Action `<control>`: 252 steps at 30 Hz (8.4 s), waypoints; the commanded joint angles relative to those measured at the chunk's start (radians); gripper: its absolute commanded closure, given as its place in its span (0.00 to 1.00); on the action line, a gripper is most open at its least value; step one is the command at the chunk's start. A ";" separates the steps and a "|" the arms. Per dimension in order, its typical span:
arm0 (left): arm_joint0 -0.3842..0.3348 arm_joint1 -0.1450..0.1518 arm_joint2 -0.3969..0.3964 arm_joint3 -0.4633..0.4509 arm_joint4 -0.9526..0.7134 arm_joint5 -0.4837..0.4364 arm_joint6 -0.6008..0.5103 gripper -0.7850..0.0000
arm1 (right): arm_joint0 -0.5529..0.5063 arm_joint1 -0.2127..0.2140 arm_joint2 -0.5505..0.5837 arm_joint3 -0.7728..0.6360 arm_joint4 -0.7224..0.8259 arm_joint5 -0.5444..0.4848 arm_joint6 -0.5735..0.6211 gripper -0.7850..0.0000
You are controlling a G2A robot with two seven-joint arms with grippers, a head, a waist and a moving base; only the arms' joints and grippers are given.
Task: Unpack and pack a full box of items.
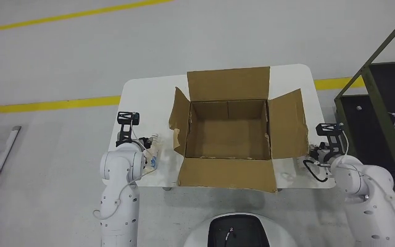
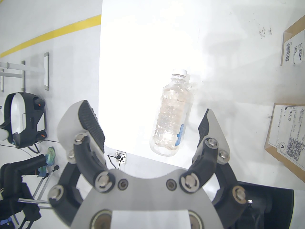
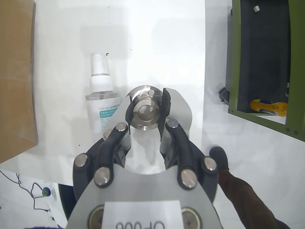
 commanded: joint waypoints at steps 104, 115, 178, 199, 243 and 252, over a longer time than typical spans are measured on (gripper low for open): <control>-0.280 0.073 0.041 0.617 -0.328 -0.340 -0.161 0.84 | 0.007 0.026 -0.143 -0.225 0.217 -0.061 -0.663 1.00; -0.271 0.085 0.045 0.582 -0.336 -0.299 -0.132 1.00 | 0.010 0.032 -0.138 -0.232 0.221 -0.057 -0.654 1.00; -0.418 0.168 0.252 -0.016 -1.241 0.082 -0.265 1.00 | 0.084 0.051 -0.254 -0.090 0.192 -0.066 -0.576 1.00; -0.434 0.161 0.313 0.091 -1.260 0.059 -0.209 1.00 | 0.073 0.056 -0.260 -0.103 0.205 -0.056 -0.579 1.00; -0.582 0.091 0.693 0.227 -1.156 0.507 -0.156 1.00 | 0.081 0.061 -0.280 -0.101 0.231 -0.041 -0.605 1.00; -0.707 0.022 0.897 0.456 -1.169 0.568 -0.152 1.00 | 0.081 0.062 -0.278 -0.098 0.237 -0.042 -0.610 1.00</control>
